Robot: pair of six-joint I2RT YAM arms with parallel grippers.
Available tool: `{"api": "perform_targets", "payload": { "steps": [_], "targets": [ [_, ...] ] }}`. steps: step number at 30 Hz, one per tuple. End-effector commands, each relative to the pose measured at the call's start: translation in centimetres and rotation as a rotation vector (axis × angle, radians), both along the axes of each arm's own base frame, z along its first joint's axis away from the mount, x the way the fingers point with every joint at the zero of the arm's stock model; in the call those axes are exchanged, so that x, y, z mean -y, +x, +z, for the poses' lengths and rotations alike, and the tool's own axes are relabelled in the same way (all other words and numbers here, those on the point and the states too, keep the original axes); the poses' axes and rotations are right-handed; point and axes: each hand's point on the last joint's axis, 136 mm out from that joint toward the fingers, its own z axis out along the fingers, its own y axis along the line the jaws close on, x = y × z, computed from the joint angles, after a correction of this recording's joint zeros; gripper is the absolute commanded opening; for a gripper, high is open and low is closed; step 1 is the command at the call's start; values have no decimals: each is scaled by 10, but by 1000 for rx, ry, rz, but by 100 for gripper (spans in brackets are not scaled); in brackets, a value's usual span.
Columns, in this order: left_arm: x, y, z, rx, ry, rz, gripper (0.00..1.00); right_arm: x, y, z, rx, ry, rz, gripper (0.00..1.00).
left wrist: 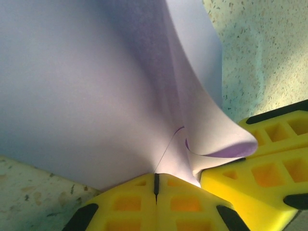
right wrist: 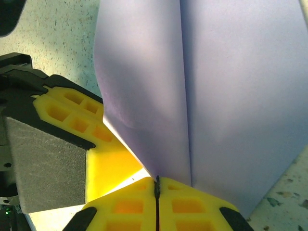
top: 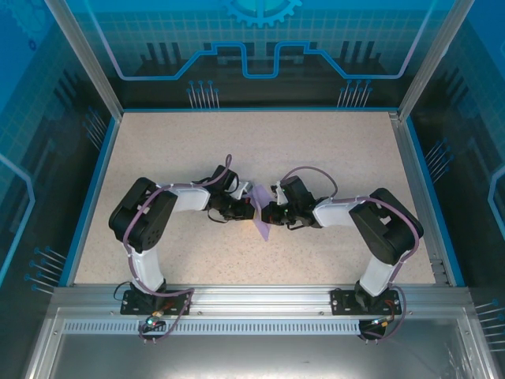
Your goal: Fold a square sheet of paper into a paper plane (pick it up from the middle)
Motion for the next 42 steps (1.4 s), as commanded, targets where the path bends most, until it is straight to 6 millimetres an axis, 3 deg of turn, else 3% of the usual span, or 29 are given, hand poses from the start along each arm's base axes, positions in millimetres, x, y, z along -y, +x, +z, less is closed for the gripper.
{"api": "perform_targets", "payload": {
  "steps": [1, 25, 42],
  "targets": [
    [-29, -12, -32, -79, 124, 62, 0, -11, 1, 5, -7, 27, 9, 7],
    [-30, -14, -37, -87, 110, 70, 0, -24, 4, 1, -53, 85, -27, 8],
    [-26, -5, -19, -95, -22, 126, 0, -24, 1, -15, -84, 62, -24, 9]
  ]
}}
